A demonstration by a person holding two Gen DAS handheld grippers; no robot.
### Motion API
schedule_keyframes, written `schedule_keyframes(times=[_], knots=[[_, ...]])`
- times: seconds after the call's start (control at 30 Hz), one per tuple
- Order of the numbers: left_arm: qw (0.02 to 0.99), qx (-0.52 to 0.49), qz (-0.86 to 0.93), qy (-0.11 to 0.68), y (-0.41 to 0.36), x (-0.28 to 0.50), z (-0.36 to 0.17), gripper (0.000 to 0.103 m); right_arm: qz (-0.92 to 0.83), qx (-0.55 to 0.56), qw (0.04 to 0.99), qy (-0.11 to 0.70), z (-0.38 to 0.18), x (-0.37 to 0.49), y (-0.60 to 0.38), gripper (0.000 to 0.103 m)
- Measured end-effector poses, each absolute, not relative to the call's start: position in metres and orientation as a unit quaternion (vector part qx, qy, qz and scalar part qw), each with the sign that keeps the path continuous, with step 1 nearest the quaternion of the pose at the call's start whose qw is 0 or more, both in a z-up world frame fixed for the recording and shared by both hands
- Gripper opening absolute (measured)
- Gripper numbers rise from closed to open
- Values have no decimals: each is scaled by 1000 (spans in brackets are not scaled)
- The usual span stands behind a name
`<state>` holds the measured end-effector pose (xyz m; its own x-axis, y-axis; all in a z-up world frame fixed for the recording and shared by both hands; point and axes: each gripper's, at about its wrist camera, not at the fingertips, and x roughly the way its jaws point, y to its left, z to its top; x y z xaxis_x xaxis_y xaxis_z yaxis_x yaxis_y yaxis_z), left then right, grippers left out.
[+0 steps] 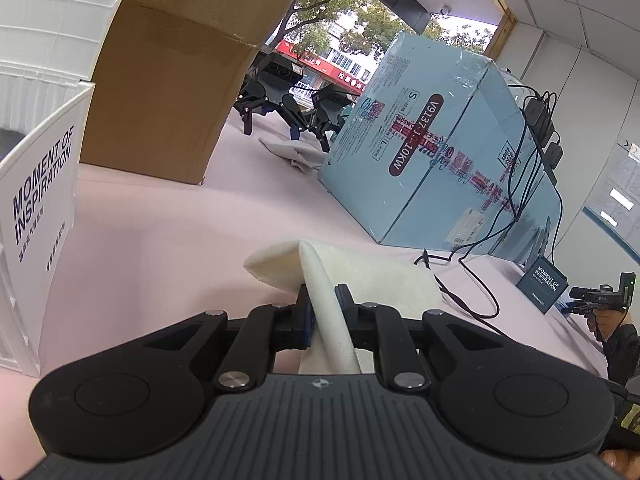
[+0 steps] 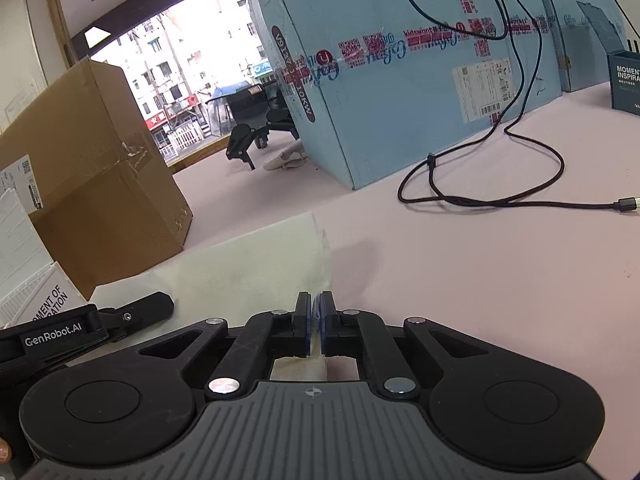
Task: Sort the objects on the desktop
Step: 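Close the right gripper on the cream cloth while the left gripper grasps its other edge, then lift the cream cloth with both grippers and carry it to the white box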
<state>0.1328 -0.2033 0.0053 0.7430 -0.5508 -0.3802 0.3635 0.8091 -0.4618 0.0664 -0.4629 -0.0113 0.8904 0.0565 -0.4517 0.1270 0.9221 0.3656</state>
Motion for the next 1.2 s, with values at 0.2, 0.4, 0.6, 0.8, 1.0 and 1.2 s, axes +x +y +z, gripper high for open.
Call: schedule_keyframes(times=[0.2, 0.4, 0.6, 0.8, 1.0, 1.2], knots=[[916, -190, -258, 240, -201, 130, 10, 10, -17, 211, 962, 175, -1, 51, -471, 3], [929, -169, -258, 203, -204, 120, 15, 9, -10, 219, 962, 161, 0, 51, -471, 3], [939, -147, -256, 179, -207, 113, 19, 9, -1, 223, 965, 136, 5, 44, -469, 3], [951, -117, -251, 135, -210, 98, 27, 9, 7, 228, 967, 113, 8, 34, -463, 3], [955, -109, -258, 98, -208, 85, 44, 9, 13, 229, 970, 81, 11, 23, -460, 3], [958, -101, -258, 76, -208, 72, 69, 9, 25, 233, 971, 37, 33, 13, -436, 3]])
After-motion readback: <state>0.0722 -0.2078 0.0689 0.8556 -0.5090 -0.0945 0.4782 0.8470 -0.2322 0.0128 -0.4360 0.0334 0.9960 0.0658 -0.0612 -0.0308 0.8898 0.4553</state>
